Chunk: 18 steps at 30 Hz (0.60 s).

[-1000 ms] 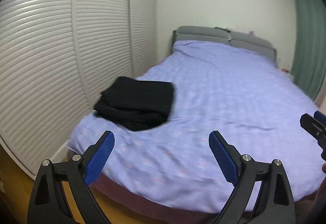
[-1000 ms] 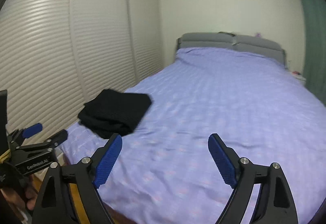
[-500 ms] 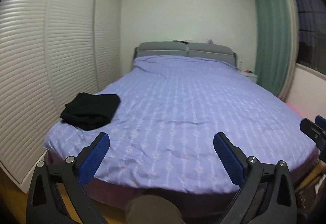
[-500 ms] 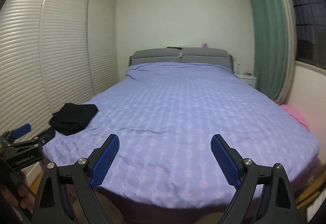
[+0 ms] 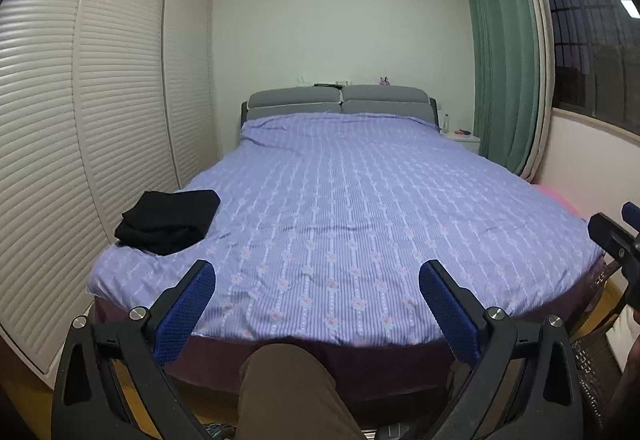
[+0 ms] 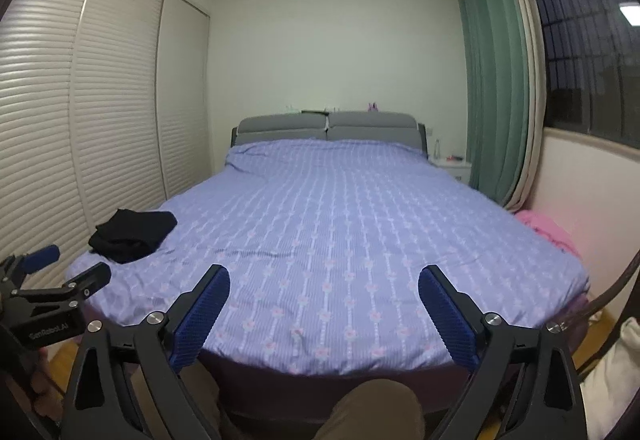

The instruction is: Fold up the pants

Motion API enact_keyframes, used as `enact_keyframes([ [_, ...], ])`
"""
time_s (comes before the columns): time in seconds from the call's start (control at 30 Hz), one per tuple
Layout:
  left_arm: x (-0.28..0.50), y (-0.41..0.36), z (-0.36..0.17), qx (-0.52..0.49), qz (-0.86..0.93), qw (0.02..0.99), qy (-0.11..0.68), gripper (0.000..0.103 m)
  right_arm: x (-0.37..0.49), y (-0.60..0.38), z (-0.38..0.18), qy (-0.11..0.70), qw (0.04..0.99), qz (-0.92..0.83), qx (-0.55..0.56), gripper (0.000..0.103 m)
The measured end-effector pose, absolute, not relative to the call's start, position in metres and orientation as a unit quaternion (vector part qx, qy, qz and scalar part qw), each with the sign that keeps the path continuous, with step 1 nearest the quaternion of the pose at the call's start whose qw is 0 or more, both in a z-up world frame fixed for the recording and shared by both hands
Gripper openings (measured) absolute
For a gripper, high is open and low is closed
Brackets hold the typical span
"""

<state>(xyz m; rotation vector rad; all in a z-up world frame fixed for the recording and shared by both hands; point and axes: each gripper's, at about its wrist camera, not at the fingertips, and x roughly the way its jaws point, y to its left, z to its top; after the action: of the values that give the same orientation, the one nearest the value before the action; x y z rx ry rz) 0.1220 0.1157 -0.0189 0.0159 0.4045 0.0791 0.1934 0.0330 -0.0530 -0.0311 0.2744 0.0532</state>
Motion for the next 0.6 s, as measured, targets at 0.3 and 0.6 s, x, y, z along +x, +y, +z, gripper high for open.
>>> enact_keyframes([
  [0.3, 0.116, 0.114, -0.021, 0.01, 0.047, 0.977, 0.21, 0.103, 0.18, 0.038, -0.046, 0.117, 0.993, 0.03, -0.019, 0.097],
  [0.6, 0.117, 0.109, -0.027, 0.013, 0.044, 0.975, 0.218, 0.103, 0.183, 0.038, -0.052, 0.129, 0.991, 0.034, -0.015, 0.098],
])
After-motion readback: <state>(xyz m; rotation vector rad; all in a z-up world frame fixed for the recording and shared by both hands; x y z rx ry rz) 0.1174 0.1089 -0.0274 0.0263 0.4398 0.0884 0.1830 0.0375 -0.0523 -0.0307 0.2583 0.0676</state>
